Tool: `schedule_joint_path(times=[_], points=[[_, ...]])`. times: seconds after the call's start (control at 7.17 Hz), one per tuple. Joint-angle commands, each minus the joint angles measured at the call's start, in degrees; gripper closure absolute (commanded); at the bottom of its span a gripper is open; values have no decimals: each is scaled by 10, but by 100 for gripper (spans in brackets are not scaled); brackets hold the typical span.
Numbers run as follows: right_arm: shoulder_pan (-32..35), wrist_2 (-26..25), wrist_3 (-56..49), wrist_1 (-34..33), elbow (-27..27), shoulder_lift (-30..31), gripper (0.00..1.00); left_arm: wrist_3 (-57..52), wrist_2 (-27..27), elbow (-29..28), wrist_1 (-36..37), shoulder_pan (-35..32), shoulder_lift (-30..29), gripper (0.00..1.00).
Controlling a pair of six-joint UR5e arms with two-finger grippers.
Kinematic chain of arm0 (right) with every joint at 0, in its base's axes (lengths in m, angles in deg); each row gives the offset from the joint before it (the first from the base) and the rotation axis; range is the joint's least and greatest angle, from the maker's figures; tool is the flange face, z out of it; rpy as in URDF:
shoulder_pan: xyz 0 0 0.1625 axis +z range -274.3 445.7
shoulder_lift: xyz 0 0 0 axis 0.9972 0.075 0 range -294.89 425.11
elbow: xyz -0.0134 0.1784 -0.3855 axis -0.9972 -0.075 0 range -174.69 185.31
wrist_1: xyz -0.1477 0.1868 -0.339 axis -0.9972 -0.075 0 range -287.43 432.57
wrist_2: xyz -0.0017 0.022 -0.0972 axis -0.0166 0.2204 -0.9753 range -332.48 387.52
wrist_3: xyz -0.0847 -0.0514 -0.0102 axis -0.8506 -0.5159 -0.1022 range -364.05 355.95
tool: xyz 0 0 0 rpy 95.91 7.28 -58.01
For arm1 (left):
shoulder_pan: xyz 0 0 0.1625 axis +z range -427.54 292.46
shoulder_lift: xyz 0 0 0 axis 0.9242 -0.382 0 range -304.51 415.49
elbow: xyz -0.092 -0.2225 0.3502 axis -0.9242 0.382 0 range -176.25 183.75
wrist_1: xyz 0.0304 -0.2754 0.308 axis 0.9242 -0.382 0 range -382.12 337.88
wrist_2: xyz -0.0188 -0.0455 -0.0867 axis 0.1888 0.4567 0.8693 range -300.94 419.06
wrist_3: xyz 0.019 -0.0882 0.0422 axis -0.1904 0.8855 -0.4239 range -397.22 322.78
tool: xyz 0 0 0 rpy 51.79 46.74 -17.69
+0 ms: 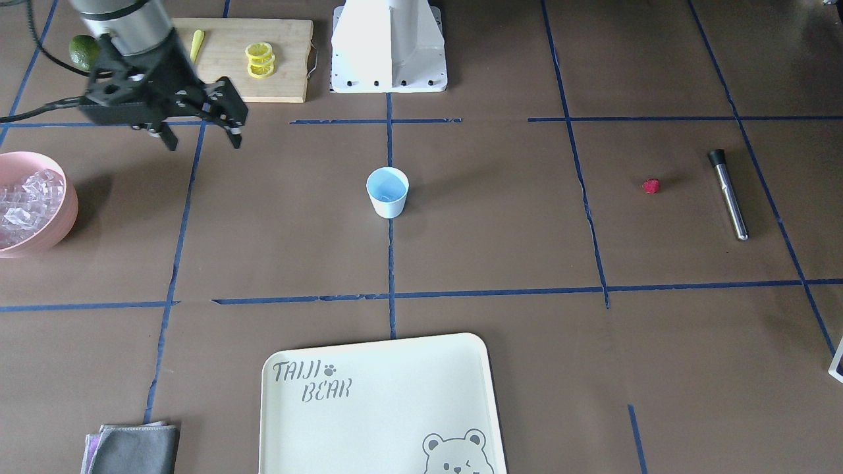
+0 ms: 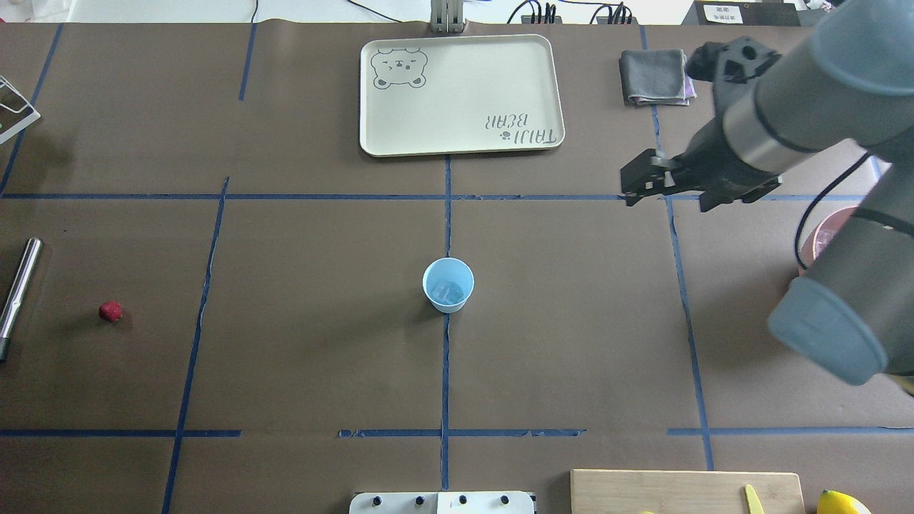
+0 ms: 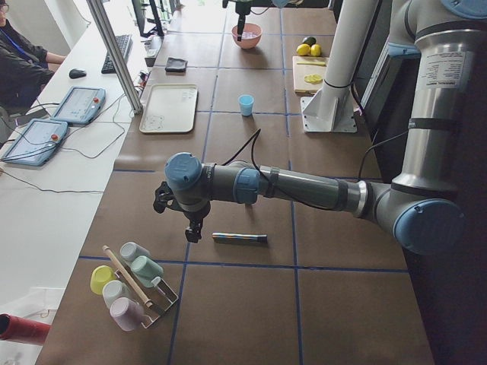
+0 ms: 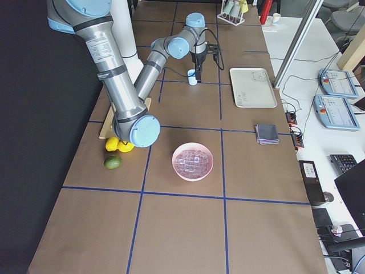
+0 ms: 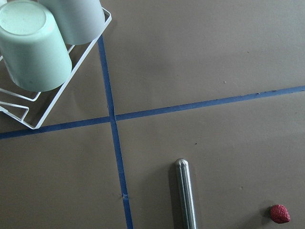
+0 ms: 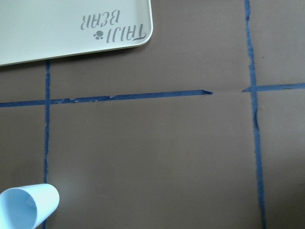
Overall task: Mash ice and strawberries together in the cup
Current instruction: 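Return the right gripper over the ice bowl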
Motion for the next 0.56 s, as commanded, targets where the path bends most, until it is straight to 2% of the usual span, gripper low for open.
schedule_joint_path(times=[0.0,0.14,0.42], points=[[125,86,-121,119,-3,166,1,0,0,2,0,0,0,0],[142,85,-147,172,-40,205,1,0,-1,3,0,0,0,0],[145,83,-140,284,-142,216,1,1,0,6,0,0,-2,0]])
